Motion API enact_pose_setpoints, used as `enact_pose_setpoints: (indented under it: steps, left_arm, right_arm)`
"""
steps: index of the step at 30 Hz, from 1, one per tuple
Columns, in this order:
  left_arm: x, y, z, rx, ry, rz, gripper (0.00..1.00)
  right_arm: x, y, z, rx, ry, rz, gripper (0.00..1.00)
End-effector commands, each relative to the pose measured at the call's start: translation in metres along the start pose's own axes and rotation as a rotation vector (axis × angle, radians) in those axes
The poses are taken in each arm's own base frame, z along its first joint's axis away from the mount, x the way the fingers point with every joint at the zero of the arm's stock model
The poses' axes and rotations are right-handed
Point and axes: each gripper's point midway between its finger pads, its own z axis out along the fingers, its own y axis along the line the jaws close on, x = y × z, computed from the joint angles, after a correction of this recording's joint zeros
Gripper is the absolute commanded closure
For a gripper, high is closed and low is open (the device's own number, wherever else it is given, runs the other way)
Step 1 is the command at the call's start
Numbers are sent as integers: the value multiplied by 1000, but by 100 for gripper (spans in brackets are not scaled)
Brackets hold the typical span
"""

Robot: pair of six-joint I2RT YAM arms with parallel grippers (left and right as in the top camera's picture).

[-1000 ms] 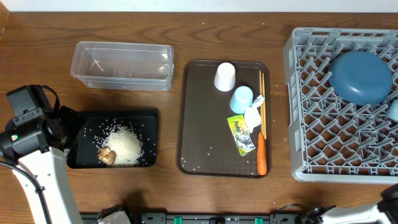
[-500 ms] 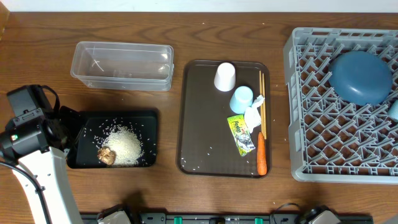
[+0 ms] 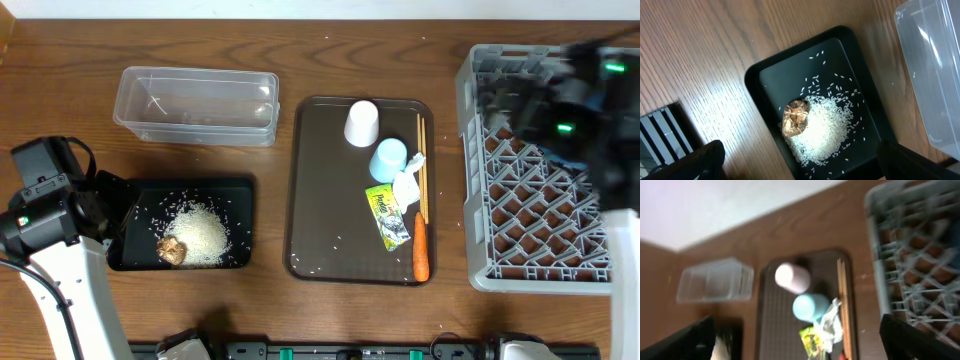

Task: Sort waste into correct bins and load items into the dishwasher rack
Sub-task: 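Raise the right gripper and move it to the light blue cup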

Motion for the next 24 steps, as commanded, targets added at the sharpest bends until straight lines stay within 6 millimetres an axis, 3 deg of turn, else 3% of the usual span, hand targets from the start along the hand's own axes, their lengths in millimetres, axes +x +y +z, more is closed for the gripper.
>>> enact_pose_setpoints:
  steps: [1,5,9,17,24]
  left_arm:
    - [1,3,1,-8,3,-13,2]
    - [1,3,1,-8,3,-13,2]
    - [1,3,1,-8,3,-13,2]
    - [1,3,1,-8,3,-13,2]
    - [1,3,1,-8,3,-13,2]
  right_arm:
    - [15,4,27,69,60,-80,1]
    - [28,11,44,65,122,-102,6]
    - [48,2,64,104,220,-138,6]
    - [116,-15,120,163,497,-149,16]
    - [157,-19,155,186,598,-202,17]
